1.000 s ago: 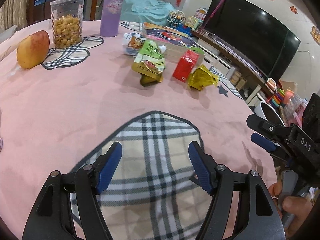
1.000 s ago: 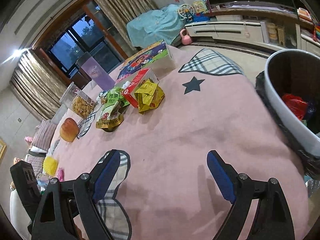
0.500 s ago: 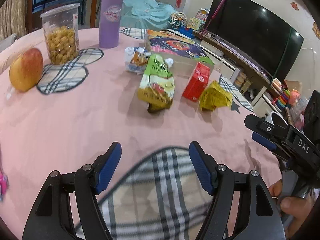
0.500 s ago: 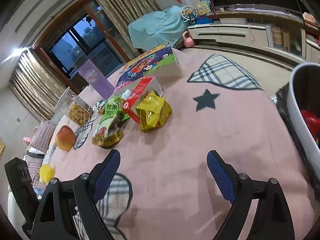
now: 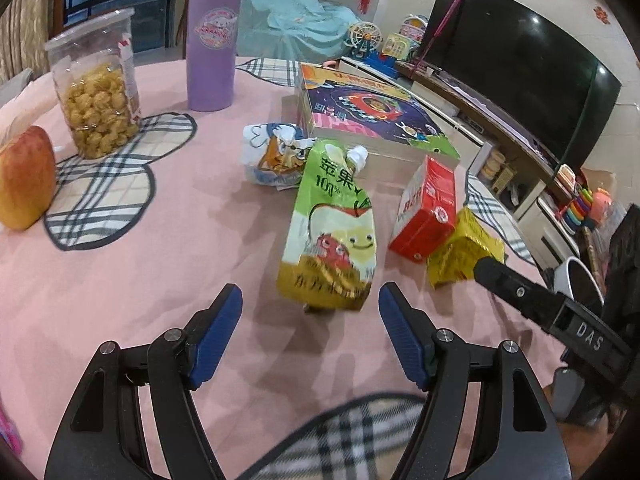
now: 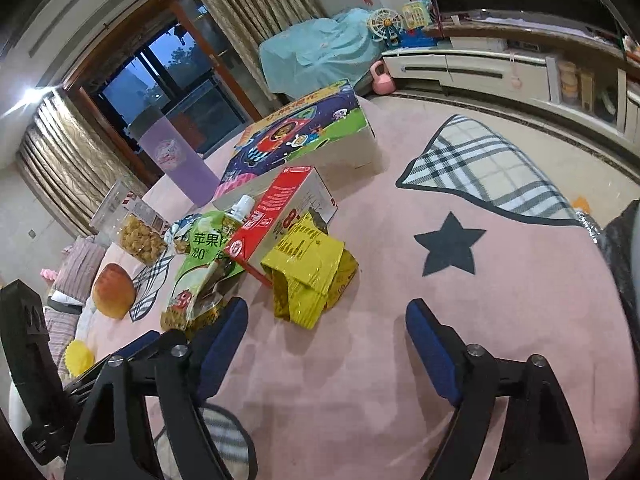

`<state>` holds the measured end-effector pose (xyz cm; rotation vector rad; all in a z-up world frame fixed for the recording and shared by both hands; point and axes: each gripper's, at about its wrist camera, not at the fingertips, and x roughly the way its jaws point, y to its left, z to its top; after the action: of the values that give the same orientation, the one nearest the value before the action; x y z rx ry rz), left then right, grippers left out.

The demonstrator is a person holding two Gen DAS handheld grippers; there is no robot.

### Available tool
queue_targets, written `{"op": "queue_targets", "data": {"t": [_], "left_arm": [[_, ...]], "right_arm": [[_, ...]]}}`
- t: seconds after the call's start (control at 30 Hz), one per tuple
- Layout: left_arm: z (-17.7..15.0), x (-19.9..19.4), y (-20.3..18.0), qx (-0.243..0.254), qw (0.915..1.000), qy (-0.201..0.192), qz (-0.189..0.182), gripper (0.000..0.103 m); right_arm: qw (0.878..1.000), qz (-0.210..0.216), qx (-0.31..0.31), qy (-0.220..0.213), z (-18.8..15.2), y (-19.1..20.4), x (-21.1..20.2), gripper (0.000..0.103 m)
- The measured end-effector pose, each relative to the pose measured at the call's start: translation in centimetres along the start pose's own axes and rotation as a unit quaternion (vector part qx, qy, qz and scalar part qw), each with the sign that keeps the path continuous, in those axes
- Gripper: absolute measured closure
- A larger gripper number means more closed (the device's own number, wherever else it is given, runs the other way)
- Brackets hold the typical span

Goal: Collect trash
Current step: 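Grasp the green juice pouch with the left tool while the right tool grasps the yellow packet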

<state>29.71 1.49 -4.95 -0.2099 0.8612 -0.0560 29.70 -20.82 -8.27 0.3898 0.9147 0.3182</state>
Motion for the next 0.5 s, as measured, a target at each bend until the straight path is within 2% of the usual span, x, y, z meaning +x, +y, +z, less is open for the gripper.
{"op": "queue_targets", "data": {"t": [0.07,0.17,0.23,0.27,0.3,0.33,0.5], "left_arm": [[0.2,0.6,-0.2,-0.001,1.0,0.003,-0.003,0.031],[0.3,1.4,-0.9,0.009,0.9999,0.005,0.0,0.031],[0.1,1.8,-1.2,0.015,0.9999,0.006,-0.003,0.044],[0.0,2.0,-1.4,0.019,0.9997,0.012,-0.003,0.06],[0.0,2.2,-1.5,0.022,0.9996,0.016,-0.003,0.066],[-0.1,2.2,-1.6,0.027,0.9995,0.016,0.0,0.066],[-1.0,0.7,-1.5,0.029,0.9996,0.001,0.004,0.067]], "right_arm": [[1.0,0.0,0.005,0.0,0.3,-0.3,0.4,0.023],[1.0,0.002,0.012,0.005,0.8,-0.6,1.0,0.036],[1.0,0.003,0.013,0.006,0.9,-0.7,1.2,0.053],[1.0,0.005,0.013,0.008,1.0,-0.7,1.4,0.058],[1.0,0.007,0.015,0.009,1.0,-0.8,1.5,0.069],[1.0,0.012,0.017,0.011,1.0,-0.9,1.5,0.078],[1.0,0.025,0.017,0.009,0.4,-1.1,0.7,0.085]]}}
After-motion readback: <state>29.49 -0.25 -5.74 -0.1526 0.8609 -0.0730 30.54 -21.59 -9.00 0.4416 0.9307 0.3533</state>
